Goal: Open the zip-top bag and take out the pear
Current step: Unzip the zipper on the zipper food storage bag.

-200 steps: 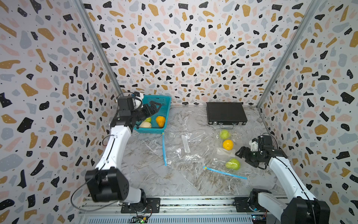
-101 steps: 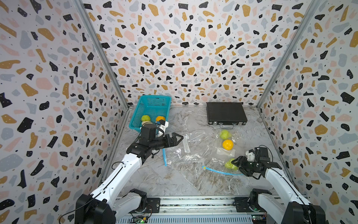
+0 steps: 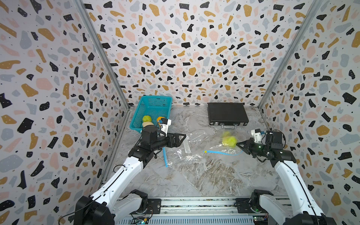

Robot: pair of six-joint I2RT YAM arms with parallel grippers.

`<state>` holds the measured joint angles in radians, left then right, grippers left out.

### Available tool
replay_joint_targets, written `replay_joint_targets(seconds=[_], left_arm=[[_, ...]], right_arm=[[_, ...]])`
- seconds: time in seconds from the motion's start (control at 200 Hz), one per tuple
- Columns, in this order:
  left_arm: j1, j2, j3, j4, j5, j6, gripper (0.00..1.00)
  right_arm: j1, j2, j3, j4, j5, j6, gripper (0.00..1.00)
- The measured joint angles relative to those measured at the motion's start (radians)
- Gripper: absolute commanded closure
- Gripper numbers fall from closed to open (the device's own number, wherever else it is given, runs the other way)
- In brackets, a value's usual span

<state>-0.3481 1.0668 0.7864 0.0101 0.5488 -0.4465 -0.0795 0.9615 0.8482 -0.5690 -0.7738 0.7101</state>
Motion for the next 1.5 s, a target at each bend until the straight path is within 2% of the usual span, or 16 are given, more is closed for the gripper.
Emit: replay_joint_targets(seconds=[0.14, 0.225, 0.36, 0.451, 0.556, 0.701, 0.891, 1.216, 1.252, 1.292, 1.312, 1.417, 1.497], left_arm=[[0.0, 0.006, 0.003, 0.131, 0.046, 0.132, 0.01], [0.0, 0.007, -0.02, 0.259, 0.096, 0.252, 0.01], [-0.001, 0.011, -0.174, 0.559, 0.186, 0.395, 0.01], [-0.01, 0.047, -0.259, 0.694, 0.247, 0.459, 0.01], [-0.087, 0.107, -0.292, 0.761, 0.266, 0.562, 0.01], [-0.219, 0.189, -0.3, 0.84, 0.227, 0.701, 0.01], [-0.242, 0.37, -0.265, 0.945, 0.191, 0.768, 0.01], [-0.271, 0.556, -0.154, 1.067, 0.17, 0.787, 0.01], [-0.273, 0.575, -0.135, 1.08, 0.171, 0.783, 0.04], [-0.275, 0.596, -0.114, 1.093, 0.172, 0.772, 0.14], [-0.276, 0.605, -0.103, 1.098, 0.173, 0.774, 0.25], [-0.276, 0.637, -0.061, 1.116, 0.179, 0.763, 0.98], [-0.276, 0.639, -0.058, 1.134, 0.184, 0.746, 1.0]], right_arm=[[0.0, 0.055, 0.056, 0.015, -0.095, 0.058, 1.0], [0.0, 0.09, 0.074, 0.035, -0.143, 0.1, 1.0], [0.0, 0.117, 0.075, 0.114, -0.206, 0.194, 1.0], [0.0, 0.132, 0.075, 0.194, -0.24, 0.275, 1.0], [0.0, 0.149, 0.075, 0.265, -0.267, 0.347, 1.0], [0.0, 0.155, 0.075, 0.299, -0.285, 0.393, 1.0], [0.0, 0.152, 0.075, 0.309, -0.296, 0.41, 1.0], [0.0, 0.143, 0.075, 0.322, -0.304, 0.435, 1.0], [0.0, 0.14, 0.075, 0.324, -0.305, 0.436, 1.0], [0.0, 0.138, 0.075, 0.328, -0.307, 0.439, 1.0], [0.0, 0.138, 0.075, 0.329, -0.307, 0.439, 1.0], [0.0, 0.133, 0.075, 0.335, -0.308, 0.443, 1.0], [0.0, 0.128, 0.075, 0.337, -0.308, 0.447, 1.0]])
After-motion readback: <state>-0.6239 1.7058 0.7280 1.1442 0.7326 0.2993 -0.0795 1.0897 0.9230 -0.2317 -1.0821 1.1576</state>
